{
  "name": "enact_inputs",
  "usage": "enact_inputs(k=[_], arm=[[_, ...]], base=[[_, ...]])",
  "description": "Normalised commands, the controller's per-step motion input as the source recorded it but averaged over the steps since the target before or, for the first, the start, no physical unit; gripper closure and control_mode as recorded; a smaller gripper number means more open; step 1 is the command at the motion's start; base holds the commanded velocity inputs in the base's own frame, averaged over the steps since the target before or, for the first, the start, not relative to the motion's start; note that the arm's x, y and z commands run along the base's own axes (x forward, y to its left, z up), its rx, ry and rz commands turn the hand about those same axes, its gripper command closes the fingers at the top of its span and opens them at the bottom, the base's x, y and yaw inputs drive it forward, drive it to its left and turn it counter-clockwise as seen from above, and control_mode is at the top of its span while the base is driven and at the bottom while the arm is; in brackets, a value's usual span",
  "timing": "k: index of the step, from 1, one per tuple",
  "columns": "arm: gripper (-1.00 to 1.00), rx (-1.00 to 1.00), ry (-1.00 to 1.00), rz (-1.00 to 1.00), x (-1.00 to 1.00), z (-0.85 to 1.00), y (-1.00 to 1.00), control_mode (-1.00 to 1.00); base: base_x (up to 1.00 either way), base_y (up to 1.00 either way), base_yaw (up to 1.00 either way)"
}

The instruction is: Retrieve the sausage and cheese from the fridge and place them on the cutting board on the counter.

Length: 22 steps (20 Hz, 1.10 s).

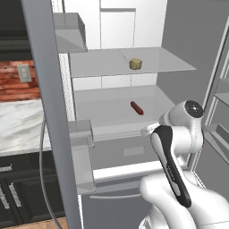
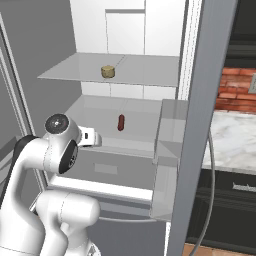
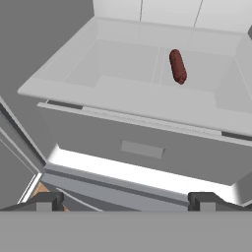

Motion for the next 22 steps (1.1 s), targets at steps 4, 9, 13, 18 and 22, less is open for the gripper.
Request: enact_inputs(k=[4, 9, 13, 18, 22], arm=[[-1.0, 0.0, 0.0, 0.0, 0.0, 0.0, 0.0, 1.0], [-1.0, 0.0, 0.0, 0.0, 0.0, 0.0, 0.0, 1.0], [-1.0, 0.0, 0.0, 0.0, 0.0, 0.0, 0.0, -1.0], [-1.0, 0.0, 0.0, 0.0, 0.0, 0.0, 0.0, -1.0], [-1.0, 0.0, 0.0, 0.0, 0.0, 0.0, 0.0, -1.0]], base=[[0.0, 0.0, 0.0], [0.0, 0.0, 0.0], [0.0, 0.0, 0.0], [0.0, 0.0, 0.0], [0.0, 0.0, 0.0]])
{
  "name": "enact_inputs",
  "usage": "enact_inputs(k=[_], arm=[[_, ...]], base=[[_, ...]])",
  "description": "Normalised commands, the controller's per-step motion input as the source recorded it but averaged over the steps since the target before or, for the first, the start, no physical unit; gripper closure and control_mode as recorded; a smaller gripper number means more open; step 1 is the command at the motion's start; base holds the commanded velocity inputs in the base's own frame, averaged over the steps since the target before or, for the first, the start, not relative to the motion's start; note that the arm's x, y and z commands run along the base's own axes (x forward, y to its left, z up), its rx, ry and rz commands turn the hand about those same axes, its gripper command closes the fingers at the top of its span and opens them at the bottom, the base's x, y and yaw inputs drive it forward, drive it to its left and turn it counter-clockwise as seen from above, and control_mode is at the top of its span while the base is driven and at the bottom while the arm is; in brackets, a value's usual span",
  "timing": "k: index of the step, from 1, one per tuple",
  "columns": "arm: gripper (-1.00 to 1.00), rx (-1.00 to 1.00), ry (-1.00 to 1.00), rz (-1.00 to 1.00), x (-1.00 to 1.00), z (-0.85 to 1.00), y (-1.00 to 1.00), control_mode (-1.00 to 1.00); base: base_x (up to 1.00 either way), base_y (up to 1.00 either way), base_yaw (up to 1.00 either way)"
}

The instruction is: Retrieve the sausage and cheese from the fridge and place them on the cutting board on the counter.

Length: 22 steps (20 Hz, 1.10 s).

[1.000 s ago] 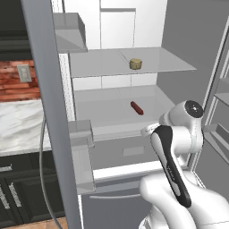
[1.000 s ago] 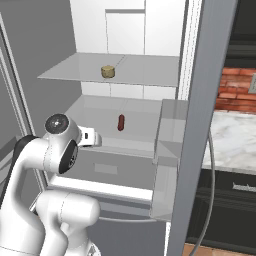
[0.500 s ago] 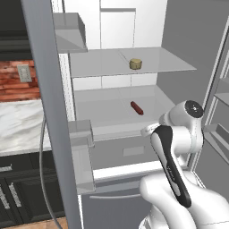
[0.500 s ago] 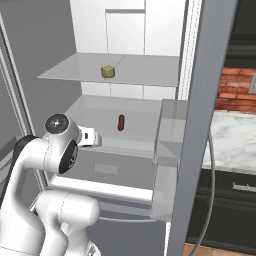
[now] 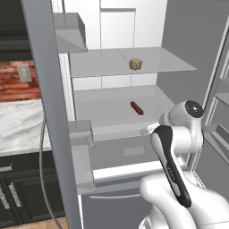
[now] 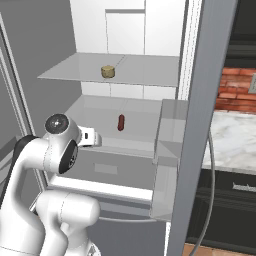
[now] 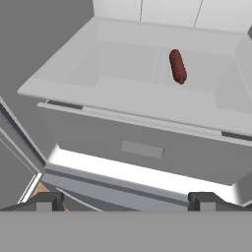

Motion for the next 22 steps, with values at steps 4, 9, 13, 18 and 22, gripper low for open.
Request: enact_inputs(k=[4, 9, 13, 18, 22], arm=[[-1.0, 0.0, -0.01, 0.0, 0.26, -0.03, 0.0, -1.0], [-1.0, 0.02, 0.03, 0.0, 0.92, 0.01, -0.17, -1.0], [-1.0, 0.02, 0.06, 0.0, 0.83, 0.13, -0.31, -1.0], [-1.0, 0.0, 0.14, -0.07, 0.56, 0.22, -0.18, -1.0], [-1.0, 0.0, 0.2, -0.11, 0.46, 0.04, -0.01, -1.0]], base=[[0.0, 0.0, 0.0], [0.0, 0.0, 0.0], [0.0, 0.0, 0.0], [0.0, 0.0, 0.0], [0.0, 0.0, 0.0]])
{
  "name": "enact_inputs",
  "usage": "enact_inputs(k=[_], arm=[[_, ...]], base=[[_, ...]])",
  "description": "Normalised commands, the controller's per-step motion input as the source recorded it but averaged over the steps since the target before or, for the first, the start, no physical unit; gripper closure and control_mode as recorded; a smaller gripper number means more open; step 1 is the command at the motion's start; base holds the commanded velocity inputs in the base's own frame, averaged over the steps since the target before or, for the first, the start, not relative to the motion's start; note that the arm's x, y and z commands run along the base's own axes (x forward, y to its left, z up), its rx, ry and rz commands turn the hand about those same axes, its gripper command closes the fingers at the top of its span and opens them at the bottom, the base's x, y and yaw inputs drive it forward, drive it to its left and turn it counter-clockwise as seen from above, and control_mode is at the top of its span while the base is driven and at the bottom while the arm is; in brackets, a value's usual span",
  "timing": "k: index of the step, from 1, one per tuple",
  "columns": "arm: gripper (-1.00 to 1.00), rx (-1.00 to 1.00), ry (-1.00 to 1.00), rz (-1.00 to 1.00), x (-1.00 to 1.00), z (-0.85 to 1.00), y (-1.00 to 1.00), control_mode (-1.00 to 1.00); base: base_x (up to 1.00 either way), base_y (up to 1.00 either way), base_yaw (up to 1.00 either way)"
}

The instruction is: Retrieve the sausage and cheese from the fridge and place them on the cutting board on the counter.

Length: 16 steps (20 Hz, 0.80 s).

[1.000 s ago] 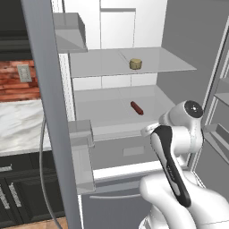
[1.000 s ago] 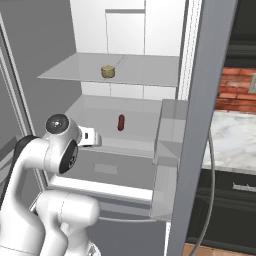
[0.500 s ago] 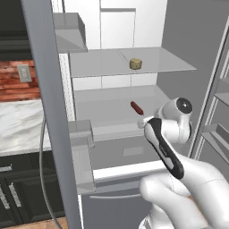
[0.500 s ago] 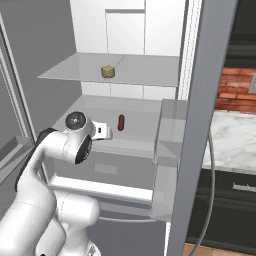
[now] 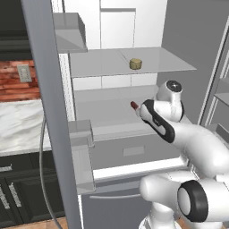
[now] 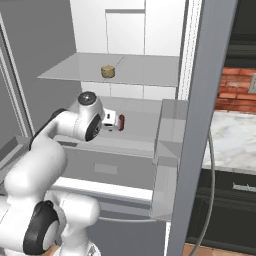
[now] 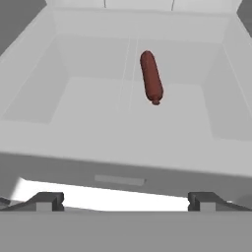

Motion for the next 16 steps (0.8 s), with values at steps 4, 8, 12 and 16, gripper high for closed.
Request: enact_inputs(k=[4, 8, 12, 16], arm=[[-1.0, 0.0, 0.18, -0.07, 0.35, 0.0, -0.05, -1.0], [-1.0, 0.01, 0.09, 0.0, 0.14, -0.09, -0.2, -1.0], [-1.0, 0.02, 0.0, 0.0, 0.16, -0.19, -0.12, -1.0], [-1.0, 0.0, 0.0, 0.0, 0.05, -0.33, -0.06, -1.0]], base=[[0.0, 0.0, 0.0], [0.0, 0.0, 0.0], [0.0, 0.0, 0.0], [0.0, 0.0, 0.0]])
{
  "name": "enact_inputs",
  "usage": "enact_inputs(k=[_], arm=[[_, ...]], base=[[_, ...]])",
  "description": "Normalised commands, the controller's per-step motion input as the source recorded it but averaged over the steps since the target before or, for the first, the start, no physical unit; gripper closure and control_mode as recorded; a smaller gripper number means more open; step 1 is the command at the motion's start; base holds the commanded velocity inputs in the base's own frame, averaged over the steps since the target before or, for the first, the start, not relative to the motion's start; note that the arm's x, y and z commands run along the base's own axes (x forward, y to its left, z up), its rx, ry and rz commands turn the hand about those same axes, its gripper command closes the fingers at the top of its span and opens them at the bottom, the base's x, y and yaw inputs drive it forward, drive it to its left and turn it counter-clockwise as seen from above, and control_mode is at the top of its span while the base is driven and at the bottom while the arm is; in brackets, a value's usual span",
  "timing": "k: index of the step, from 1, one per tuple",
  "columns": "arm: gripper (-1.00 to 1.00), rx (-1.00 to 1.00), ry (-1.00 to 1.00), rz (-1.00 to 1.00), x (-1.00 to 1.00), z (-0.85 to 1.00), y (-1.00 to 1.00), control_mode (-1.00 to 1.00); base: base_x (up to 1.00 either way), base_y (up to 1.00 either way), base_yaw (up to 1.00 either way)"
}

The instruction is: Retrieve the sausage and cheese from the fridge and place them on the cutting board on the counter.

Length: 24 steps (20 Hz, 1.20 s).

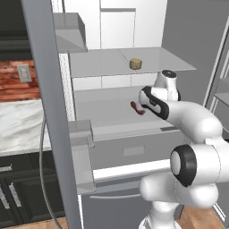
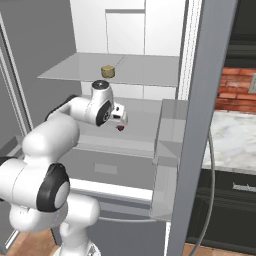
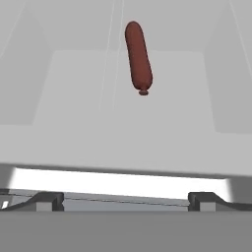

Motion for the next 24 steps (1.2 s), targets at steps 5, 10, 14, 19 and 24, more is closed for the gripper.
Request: enact_inputs(k=[5, 10, 14, 19, 24], arm=[[-1.0, 0.02, -0.07, 0.0, 0.01, -0.25, 0.0, -1.0], [-1.0, 0.02, -0.09, 0.0, 0.21, 0.0, 0.0, -1.0], [-1.0, 0.0, -0.06, 0.0, 0.24, 0.0, 0.0, -1.0], [-1.0, 0.0, 0.0, 0.0, 0.35, 0.0, 0.0, -1.0], [-1.0, 0.0, 0.0, 0.0, 0.51, 0.0, 0.0, -1.0]], base=[[0.0, 0.0, 0.0], [0.0, 0.0, 0.0], [0.0, 0.0, 0.0], [0.0, 0.0, 0.0], [0.0, 0.0, 0.0]])
